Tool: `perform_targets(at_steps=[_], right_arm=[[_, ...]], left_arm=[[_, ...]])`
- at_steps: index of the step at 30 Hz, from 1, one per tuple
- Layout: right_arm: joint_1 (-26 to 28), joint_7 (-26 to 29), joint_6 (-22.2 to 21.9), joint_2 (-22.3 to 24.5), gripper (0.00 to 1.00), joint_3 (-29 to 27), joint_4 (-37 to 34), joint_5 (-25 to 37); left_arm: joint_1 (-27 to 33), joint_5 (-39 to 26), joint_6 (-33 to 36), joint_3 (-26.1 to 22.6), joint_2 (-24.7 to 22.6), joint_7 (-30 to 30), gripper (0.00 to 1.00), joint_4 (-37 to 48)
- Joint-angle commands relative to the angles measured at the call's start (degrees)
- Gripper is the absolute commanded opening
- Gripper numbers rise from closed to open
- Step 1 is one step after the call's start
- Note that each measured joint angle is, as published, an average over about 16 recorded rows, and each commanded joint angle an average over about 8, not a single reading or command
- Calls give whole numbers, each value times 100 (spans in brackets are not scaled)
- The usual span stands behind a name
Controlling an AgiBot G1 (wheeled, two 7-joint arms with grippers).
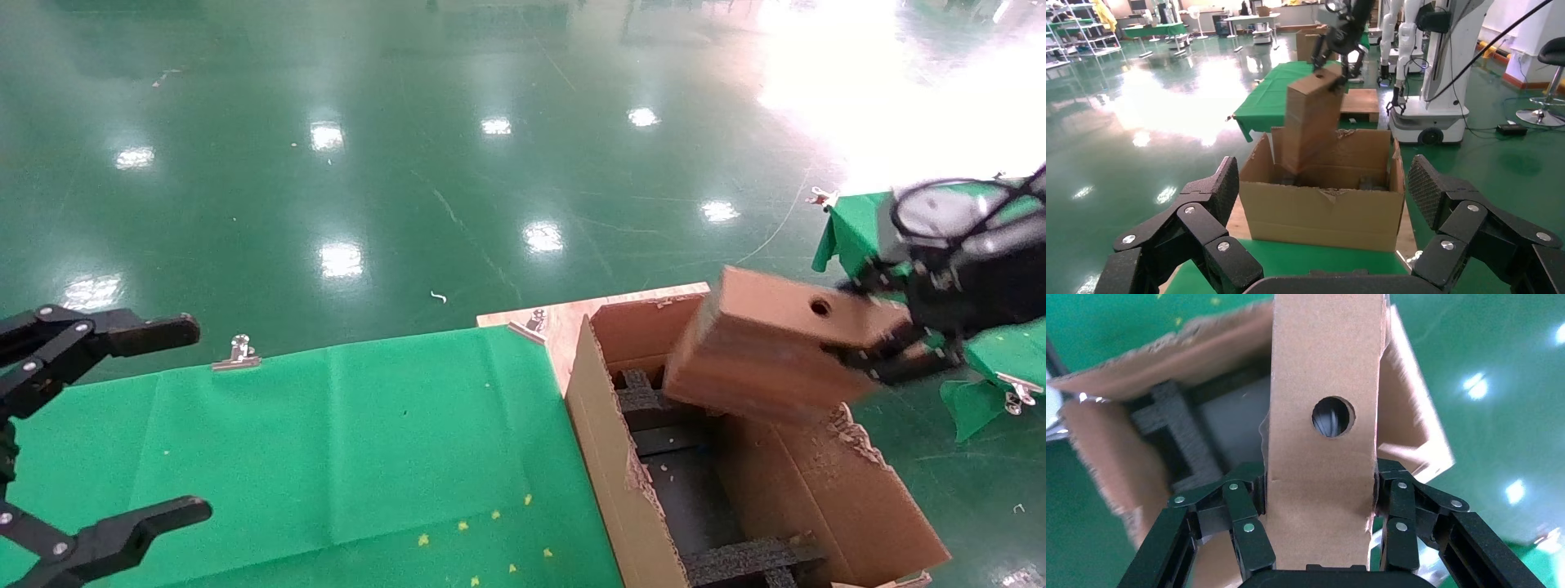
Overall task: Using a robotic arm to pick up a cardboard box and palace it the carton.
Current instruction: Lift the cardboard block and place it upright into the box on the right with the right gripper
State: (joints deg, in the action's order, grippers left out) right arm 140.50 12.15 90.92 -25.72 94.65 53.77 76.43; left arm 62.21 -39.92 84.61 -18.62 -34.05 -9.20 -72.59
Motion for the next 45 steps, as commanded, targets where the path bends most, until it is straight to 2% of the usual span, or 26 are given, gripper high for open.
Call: perform_targets(at_steps=[1, 10, 16, 19, 23, 29, 36, 41, 45], right_arm=[[64, 121, -20, 226, 0, 171, 150, 28], [167, 337, -63, 506, 0, 488, 435, 194], [130, 353, -93, 460, 0, 431, 375, 163], [75, 597, -180, 489, 0, 428, 309, 76], [-30, 1447, -428, 641, 0, 468, 298, -69], [-156, 3346, -937, 1052, 0, 542, 728, -104], [-170, 5138, -1318, 1486, 0, 691, 1761, 591], [-128, 5759, -1390, 1641, 0, 732, 2240, 978], [-103, 5875, -1438, 1690, 0, 728, 2361, 1045]], left_arm=[[0, 0, 0, 0, 0, 0, 100, 0], [-1, 2, -2, 0, 2, 1, 100, 2], [0, 2, -2, -1, 1, 1, 100, 1], [0, 2, -2, -1, 1, 1, 100, 2], [0, 2, -2, -1, 1, 1, 100, 2], [0, 3, -2, -2, 1, 2, 100, 3], [1, 3, -2, -3, 1, 2, 100, 3], [0, 4, -3, -3, 2, 3, 100, 4], [0, 5, -4, -3, 2, 3, 100, 5]])
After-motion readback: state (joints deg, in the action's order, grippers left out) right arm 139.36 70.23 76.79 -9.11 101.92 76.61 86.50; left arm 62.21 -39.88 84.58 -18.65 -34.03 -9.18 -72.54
